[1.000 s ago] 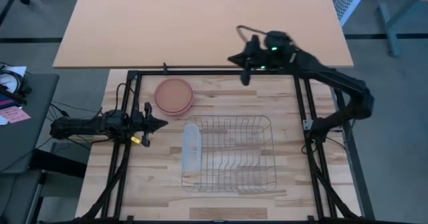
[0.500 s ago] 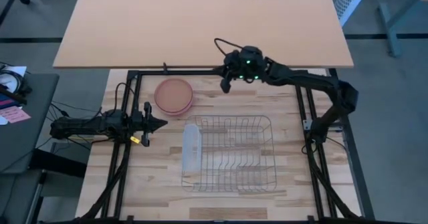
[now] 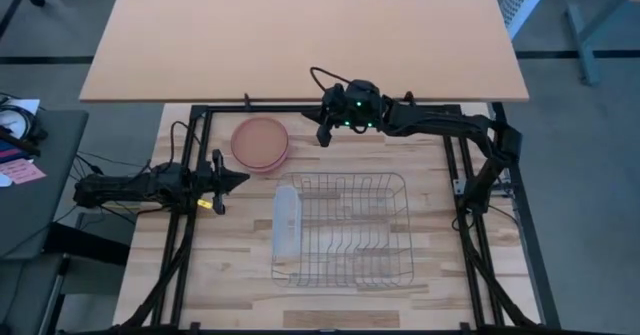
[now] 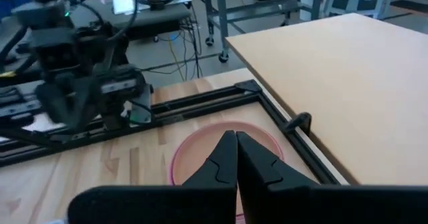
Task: Sort dishes
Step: Put the light brown plate in the dish rack
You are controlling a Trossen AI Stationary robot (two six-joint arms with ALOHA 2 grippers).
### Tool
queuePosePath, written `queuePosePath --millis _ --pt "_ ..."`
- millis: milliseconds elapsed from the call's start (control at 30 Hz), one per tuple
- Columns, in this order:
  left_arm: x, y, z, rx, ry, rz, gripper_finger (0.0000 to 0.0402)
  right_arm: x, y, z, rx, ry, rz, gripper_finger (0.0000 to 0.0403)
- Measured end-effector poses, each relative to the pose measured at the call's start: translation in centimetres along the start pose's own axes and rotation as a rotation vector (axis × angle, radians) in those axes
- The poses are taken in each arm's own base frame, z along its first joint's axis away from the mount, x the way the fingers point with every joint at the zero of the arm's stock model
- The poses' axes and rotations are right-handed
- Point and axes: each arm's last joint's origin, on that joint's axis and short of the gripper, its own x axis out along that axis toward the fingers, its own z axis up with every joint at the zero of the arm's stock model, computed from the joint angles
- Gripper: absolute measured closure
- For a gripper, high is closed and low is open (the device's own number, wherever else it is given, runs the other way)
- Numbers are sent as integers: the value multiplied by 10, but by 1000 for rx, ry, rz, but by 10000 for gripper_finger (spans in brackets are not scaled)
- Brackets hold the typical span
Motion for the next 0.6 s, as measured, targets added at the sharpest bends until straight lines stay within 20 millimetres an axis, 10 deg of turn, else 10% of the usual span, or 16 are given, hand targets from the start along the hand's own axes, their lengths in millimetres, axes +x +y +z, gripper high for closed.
queuePosePath --millis 600 --pt "34 8 119 46 411 348 314 -35 10 12 -42 118 7 399"
